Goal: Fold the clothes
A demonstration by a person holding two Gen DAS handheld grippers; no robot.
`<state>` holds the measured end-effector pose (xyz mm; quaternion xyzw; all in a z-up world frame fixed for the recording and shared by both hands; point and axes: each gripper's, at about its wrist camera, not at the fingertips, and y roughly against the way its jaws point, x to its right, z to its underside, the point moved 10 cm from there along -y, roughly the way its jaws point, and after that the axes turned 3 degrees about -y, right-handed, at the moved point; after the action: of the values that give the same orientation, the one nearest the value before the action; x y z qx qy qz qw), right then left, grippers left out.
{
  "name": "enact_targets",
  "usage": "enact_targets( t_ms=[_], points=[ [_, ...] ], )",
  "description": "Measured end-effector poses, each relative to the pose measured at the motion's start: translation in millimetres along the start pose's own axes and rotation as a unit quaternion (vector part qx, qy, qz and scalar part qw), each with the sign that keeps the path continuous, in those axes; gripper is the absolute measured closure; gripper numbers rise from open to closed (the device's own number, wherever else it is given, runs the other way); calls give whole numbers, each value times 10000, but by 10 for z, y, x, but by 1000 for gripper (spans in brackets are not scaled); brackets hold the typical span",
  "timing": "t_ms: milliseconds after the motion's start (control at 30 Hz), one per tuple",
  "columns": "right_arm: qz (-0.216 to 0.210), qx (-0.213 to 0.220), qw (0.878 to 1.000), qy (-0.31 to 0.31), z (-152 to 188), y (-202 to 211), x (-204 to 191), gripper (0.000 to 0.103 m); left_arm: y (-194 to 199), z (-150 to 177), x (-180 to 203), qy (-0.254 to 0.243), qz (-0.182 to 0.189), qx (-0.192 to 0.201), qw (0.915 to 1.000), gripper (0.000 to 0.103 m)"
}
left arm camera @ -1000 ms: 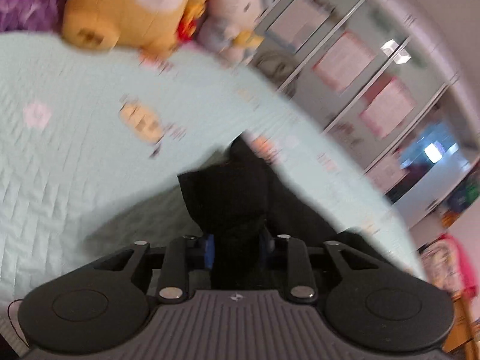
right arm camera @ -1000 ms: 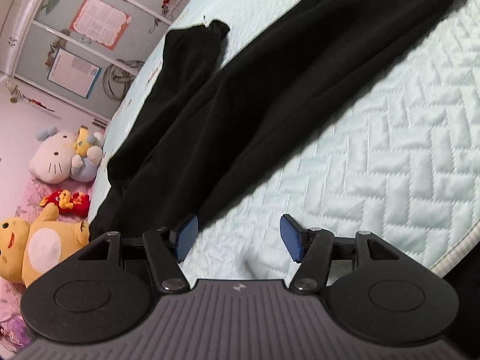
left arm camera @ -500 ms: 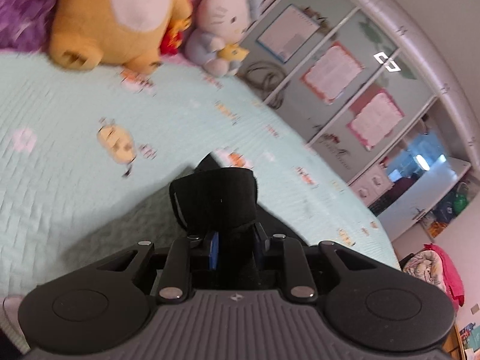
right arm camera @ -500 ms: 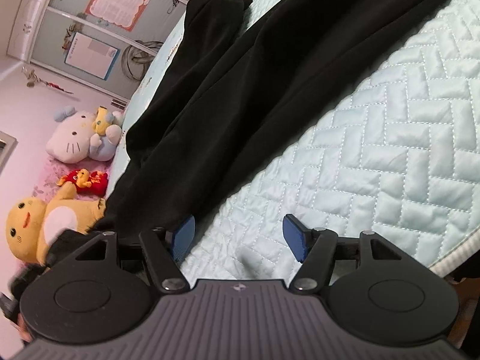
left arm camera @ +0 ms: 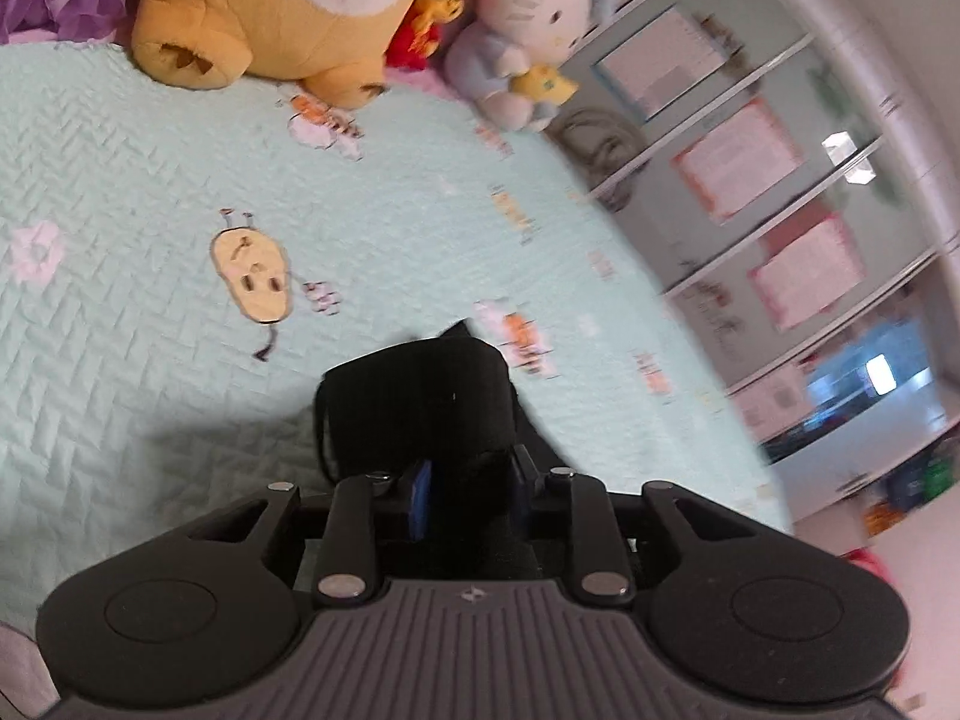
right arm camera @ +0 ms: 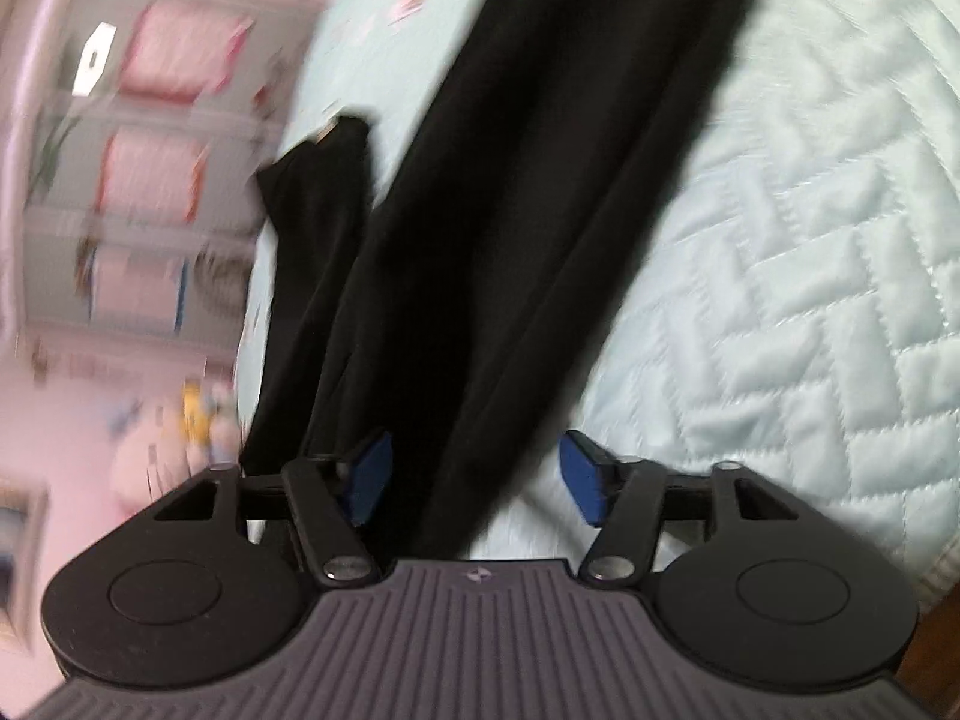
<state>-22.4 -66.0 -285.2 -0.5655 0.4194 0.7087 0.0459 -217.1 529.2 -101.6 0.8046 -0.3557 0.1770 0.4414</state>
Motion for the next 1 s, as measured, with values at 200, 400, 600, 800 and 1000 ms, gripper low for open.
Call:
enact_targets(
  t_ms=[200,400,600,800,1000],
  points=[
    [218,48,9996,-181,-131,-66,69,84,-375,148,-270,-294,-554,-262,9977,62],
    [311,62,9993,214,-175,-61,100,94,-259,113,-405,-315,-652,-83,9973,51],
    [270,381,9932,1066,-197,490,-148,98,114,175,-466,-380,-526,149,9978,50],
    [449,229,9883,1439,-15,661,-73,93,454,626,-788,-445,-572,138,9973,45],
    [430,-249,9666,2516,525,554,-323,75,596,968,-1139,-159,-674,-28,9976,45]
  ],
)
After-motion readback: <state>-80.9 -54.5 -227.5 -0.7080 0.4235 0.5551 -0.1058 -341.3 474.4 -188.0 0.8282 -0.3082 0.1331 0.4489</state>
